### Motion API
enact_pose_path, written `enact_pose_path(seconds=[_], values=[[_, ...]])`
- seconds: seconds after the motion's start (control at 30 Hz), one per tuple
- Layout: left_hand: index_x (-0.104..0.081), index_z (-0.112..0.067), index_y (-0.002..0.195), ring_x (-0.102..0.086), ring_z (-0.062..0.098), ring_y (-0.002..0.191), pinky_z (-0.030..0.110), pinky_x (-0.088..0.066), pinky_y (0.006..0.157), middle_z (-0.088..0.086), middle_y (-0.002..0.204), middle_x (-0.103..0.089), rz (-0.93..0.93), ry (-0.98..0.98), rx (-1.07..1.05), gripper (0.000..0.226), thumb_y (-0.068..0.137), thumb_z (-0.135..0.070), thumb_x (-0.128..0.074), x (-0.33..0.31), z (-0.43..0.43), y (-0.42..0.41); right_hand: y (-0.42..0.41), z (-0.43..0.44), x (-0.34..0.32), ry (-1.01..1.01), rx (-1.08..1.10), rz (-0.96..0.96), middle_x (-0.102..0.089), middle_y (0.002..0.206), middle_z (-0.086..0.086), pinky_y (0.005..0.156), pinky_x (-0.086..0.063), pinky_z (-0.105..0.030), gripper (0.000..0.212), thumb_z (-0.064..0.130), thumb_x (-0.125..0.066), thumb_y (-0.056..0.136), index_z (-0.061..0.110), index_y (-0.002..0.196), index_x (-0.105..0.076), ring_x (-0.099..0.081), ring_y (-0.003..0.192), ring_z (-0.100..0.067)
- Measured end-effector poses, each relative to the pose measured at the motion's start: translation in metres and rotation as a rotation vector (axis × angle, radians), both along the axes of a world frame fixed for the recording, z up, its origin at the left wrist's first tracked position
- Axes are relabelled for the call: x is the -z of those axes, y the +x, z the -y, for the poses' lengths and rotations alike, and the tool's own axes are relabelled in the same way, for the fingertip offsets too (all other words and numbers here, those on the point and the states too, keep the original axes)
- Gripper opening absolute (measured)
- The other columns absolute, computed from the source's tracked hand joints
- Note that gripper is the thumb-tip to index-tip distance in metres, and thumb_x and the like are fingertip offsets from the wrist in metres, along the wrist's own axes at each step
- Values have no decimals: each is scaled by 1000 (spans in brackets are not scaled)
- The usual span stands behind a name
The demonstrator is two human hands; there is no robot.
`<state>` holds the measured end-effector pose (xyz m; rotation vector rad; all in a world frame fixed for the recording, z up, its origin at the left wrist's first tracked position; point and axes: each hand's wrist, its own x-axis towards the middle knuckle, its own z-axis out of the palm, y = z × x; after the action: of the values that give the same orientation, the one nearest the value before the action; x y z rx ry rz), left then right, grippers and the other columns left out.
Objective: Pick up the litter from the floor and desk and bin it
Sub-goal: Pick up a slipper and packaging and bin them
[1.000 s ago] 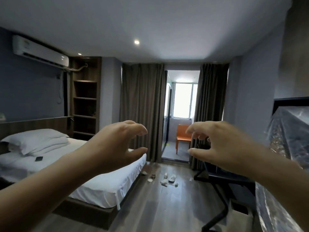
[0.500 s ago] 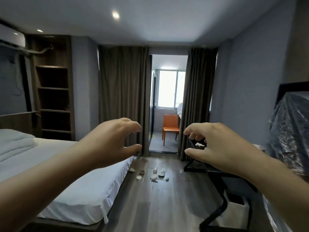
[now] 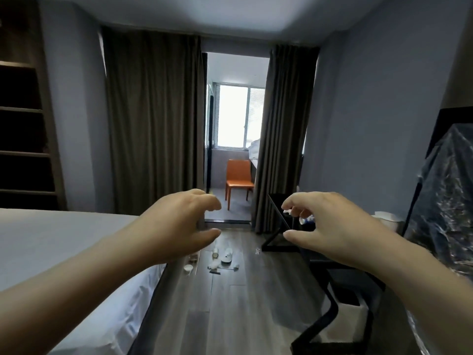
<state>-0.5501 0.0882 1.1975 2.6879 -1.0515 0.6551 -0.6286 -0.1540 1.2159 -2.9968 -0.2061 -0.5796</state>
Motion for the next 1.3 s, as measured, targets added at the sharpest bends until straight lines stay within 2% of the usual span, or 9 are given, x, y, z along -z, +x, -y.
enact_pose_path(seconds=[0.13,0.3,0.47,0.7,0.87,0.97,1.1,1.3], values=[[-53,-30,129,-55,5,108,18,-45,87,-14,123,-55,-31,7,-14,47,86,-46,-60,5,41,68,69,44,8,17,-2,-33,-58,116,16,85,-46,-21,46,45,-63,84,34,127,-52,-52,99,-2],[-53,-31,129,-55,5,107,19,-46,88,-15,122,-55,-58,0,-26,47,86,-47,-59,10,96,147,150,101,13,49,16,-70,-58,114,16,86,-48,-23,44,43,-65,83,34,124,-54,-55,102,-3],[-57,-30,122,-58,8,104,27,-48,87,-13,117,-58,-106,25,-11,41,85,-46,-61,29,135,221,216,141,32,67,40,-117,-59,112,17,88,-49,-29,45,46,-66,81,37,123,-55,-55,103,-3],[-55,-31,125,-56,5,105,19,-44,85,-15,119,-56,-157,26,26,44,84,-48,-59,60,180,340,319,188,59,86,93,-181,-58,115,16,90,-49,-27,47,47,-65,82,36,126,-54,-54,105,0],[-57,-31,119,-55,4,98,20,-44,80,-15,113,-57,-180,0,27,40,83,-48,-59,77,205,448,421,212,71,77,121,-209,-59,116,15,93,-49,-34,48,46,-65,82,36,127,-54,-55,108,-2],[-56,-31,122,-57,6,102,23,-46,84,-14,114,-57,-201,1,24,43,83,-49,-59,82,220,513,485,225,78,92,130,-242,-57,113,14,88,-51,-29,47,45,-66,81,35,126,-55,-55,103,0],[-55,-30,126,-56,4,107,20,-44,87,-14,121,-57,-230,33,48,46,84,-49,-60,92,242,591,558,247,91,116,149,-262,-59,118,14,90,-49,-26,47,42,-65,83,34,128,-54,-53,108,2],[-55,-31,124,-56,2,103,14,-35,78,-16,119,-56,-310,58,77,43,83,-45,-62,116,292,684,649,292,116,148,161,-365,-57,117,15,92,-47,-26,45,43,-65,84,34,127,-53,-52,109,-2]])
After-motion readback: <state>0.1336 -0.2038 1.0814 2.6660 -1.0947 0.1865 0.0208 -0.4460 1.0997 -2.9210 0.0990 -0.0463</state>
